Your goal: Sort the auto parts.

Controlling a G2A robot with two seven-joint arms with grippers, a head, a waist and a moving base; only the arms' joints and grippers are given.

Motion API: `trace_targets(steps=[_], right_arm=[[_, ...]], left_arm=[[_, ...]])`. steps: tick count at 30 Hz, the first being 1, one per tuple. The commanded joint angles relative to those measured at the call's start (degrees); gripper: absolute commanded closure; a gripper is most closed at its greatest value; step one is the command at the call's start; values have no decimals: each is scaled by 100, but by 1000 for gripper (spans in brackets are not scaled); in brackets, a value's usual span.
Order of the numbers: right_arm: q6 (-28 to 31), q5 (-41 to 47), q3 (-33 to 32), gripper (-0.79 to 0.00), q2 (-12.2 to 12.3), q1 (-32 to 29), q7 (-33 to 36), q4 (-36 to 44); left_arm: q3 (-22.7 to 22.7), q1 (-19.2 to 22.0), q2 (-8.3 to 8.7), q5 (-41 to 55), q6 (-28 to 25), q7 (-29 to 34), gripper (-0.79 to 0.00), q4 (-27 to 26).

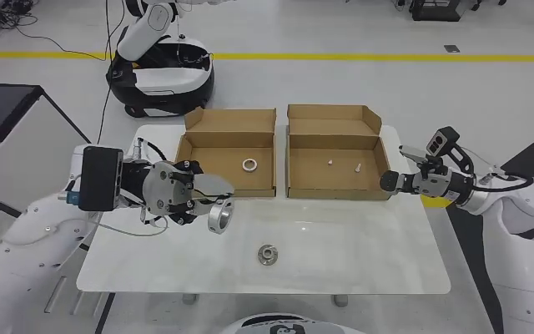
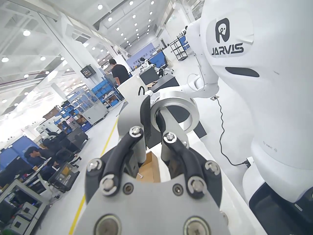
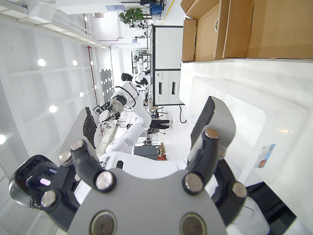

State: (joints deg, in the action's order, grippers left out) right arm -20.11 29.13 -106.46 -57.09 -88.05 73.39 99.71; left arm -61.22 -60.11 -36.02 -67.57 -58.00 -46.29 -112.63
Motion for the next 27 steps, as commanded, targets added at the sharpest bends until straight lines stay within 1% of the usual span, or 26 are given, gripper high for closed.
trace_targets(steps=[1, 16, 18, 20, 27], right_arm=[[0, 0, 0, -785, 0, 0, 0, 0], [0, 0, 0, -785, 0, 0, 0, 0], [0, 0, 0, -785, 0, 0, 0, 0], [0, 0, 0, -785, 0, 0, 0, 0], [0, 0, 0, -785, 0, 0, 0, 0]], left_arm=[[0, 0, 0, 0, 0, 0, 0, 0], [0, 0, 0, 0, 0, 0, 0, 0], [2, -85, -34, 462, 133, -101, 0, 49], [37, -153, -78, 828, 200, -199, 0, -44], [20, -197, -220, 1379, 200, -199, 0, -256]])
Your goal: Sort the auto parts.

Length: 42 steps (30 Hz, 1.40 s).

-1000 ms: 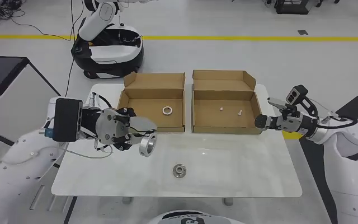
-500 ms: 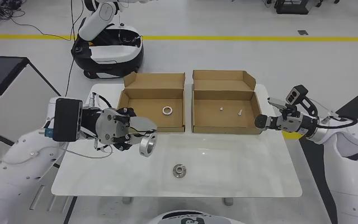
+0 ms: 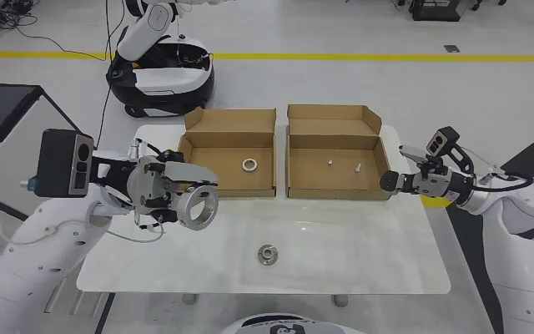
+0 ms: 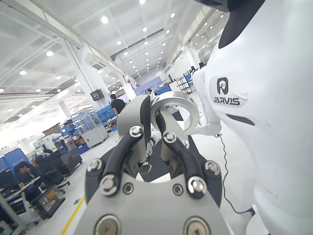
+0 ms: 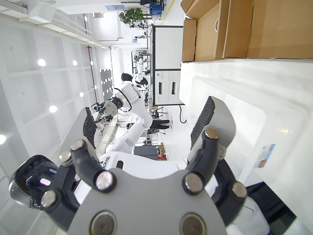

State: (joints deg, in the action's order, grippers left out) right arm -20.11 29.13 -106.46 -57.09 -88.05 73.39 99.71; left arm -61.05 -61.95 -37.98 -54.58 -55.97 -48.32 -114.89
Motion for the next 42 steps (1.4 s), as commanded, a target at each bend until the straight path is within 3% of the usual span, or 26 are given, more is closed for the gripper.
trace_targets(steps=[1, 10, 20, 31, 42], right_arm=[[0, 0, 0, -785, 0, 0, 0, 0], [0, 0, 0, -785, 0, 0, 0, 0], [0, 0, 0, -785, 0, 0, 0, 0], [0, 0, 0, -785, 0, 0, 0, 0], [0, 0, 0, -785, 0, 0, 0, 0]], left_arm=[[-6, -15, -47, 135, -8, 8, 0, -55], [-144, -150, -329, 833, 121, -122, 0, -447], [-529, -395, -642, 893, -203, 203, 0, -257], [-578, -582, -641, 137, -203, 255, 0, 341], [-664, -598, -697, 822, -203, 203, 0, 107]])
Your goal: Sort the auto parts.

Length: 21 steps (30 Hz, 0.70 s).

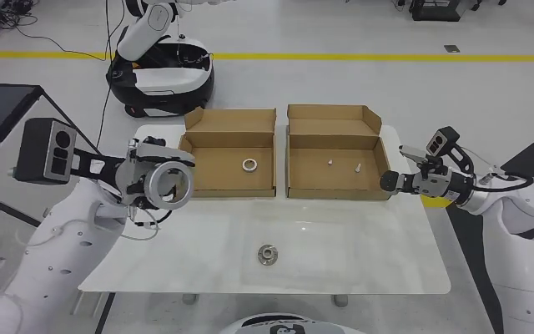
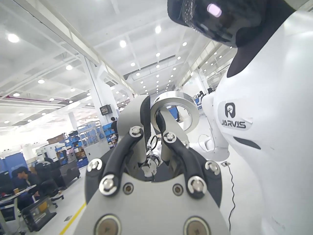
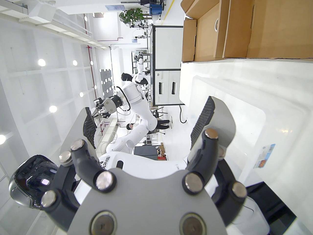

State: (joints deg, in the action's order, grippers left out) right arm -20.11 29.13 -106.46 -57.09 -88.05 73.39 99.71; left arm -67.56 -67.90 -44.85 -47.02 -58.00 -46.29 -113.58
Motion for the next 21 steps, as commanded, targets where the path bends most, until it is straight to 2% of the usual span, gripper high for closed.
trace_targets(steps=[1, 12, 21], right_arm=[[0, 0, 0, -785, 0, 0, 0, 0], [0, 0, 0, -785, 0, 0, 0, 0], [0, 0, 0, -785, 0, 0, 0, 0]], left_arm=[[-24, -14, -22, 139, 0, 0, 0, -54], [-271, -162, -158, 340, 0, 0, 0, -238], [-376, -321, -123, -416, 0, 7, 0, 41]])
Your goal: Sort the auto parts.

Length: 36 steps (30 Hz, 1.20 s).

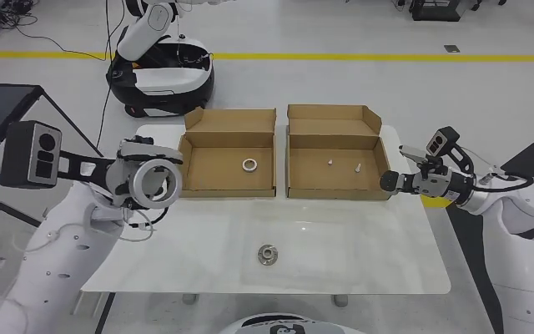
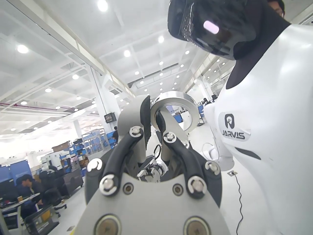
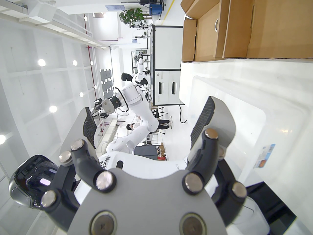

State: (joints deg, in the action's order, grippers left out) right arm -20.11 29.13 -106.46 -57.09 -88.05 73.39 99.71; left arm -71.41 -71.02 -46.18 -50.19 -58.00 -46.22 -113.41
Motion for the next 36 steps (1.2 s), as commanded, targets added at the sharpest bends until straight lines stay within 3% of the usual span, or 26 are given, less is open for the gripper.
trace_targets(steps=[1, 12, 16, 20, 24, 32, 36], right_arm=[[0, 0, 0, -785, 0, 0, 0, 0], [0, 0, 0, -785, 0, 0, 0, 0], [0, 0, 0, -785, 0, 0, 0, 0], [0, 0, 0, -785, 0, 0, 0, 0], [0, 0, 0, -785, 0, 0, 0, 0], [0, 0, 0, -785, 0, 0, 0, 0], [0, 0, 0, -785, 0, 0, 0, 0]], left_arm=[[19, -19, 17, -126, 0, -6, 0, 38], [-24, -31, 37, -101, 0, 31, 0, 124], [38, -106, 2, 130, 297, 344, 0, 91], [104, 69, -37, 345, 606, 1124, 0, 299], [134, 404, -42, 104, 935, 2460, 0, 397], [466, 742, -134, 318, 1325, 3793, 0, 626], [747, 1220, -220, 551, 1548, 4600, 0, 935]])
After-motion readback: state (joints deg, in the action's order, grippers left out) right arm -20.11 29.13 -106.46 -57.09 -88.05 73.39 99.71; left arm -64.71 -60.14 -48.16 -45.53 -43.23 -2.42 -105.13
